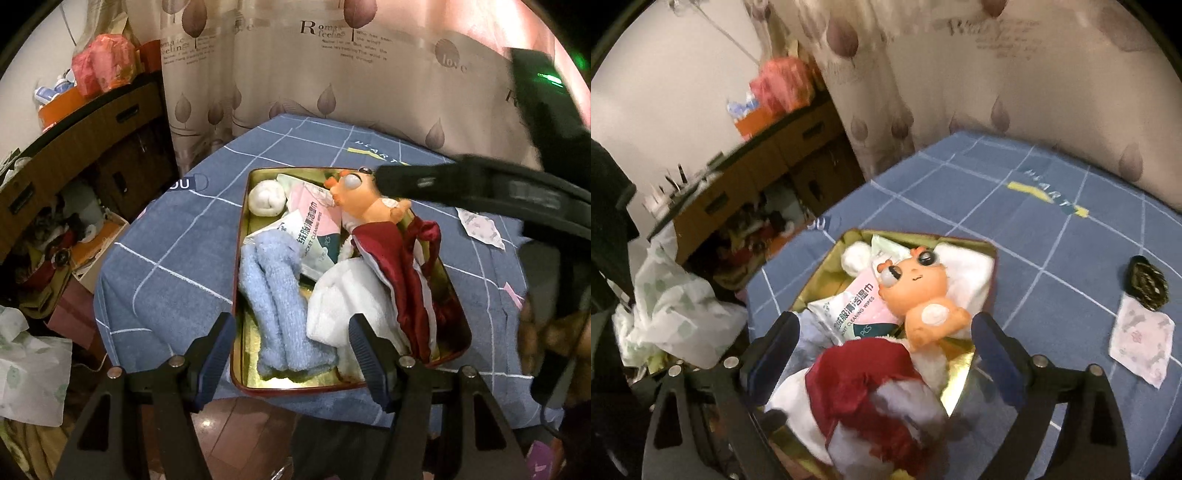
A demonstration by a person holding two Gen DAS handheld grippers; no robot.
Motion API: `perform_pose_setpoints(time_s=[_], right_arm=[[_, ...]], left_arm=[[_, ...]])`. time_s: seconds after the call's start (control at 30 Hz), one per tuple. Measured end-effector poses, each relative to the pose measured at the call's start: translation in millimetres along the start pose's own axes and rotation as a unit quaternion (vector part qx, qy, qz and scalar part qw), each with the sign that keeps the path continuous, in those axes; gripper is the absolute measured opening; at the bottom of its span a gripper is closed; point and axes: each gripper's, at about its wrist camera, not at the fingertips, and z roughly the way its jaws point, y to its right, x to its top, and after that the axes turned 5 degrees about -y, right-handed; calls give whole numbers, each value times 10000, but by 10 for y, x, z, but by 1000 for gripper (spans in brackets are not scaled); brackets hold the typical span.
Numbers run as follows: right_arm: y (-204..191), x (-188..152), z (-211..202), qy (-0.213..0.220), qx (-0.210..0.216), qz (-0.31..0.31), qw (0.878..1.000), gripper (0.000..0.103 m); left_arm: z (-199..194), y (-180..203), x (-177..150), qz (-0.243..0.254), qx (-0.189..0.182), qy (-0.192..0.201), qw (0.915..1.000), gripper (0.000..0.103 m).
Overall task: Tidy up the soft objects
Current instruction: 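Lower the orange plush into the tray and open the right gripper, then move the left gripper over the dark scrunchie beside the floral pad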
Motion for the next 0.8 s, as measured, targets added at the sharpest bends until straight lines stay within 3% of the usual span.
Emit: perform_pose_setpoints(time_s=[0.2, 0.3, 0.43, 0.5, 0.57, 0.63, 0.67, 0.8], right_arm=[[479, -380, -536, 608, -236, 643, 9958, 94], [832, -642, -721, 621, -967, 899, 9893, 95], [1391, -1022, -949, 331, -2280, 1128, 9665, 96], [1703, -1198, -1049, 65, -2922, 1263, 9480, 96], [1937, -1332, -1139, -79, -3233, 1364, 9364, 96], [2212, -1470, -1226, -338, -3781, 1505, 9128, 96], [2356, -1537, -1278, -434, -3936, 1620, 9039, 96], [2663, -1688, -1495, -301, -3938, 2090, 8946, 102]], left_arm=[[17, 21, -13, 45, 27, -41, 10000, 65], [20, 35, -18, 59, 48, -56, 10000, 65], [23, 56, -21, 111, 96, -69, 9999, 65], [24, 67, -27, 134, 127, -78, 9998, 65], [37, 85, -33, 179, 172, -94, 9996, 66], [47, 109, -38, 224, 247, -96, 9994, 66], [53, 122, -41, 240, 279, -98, 9993, 66], [54, 141, -47, 282, 354, -77, 9989, 66]])
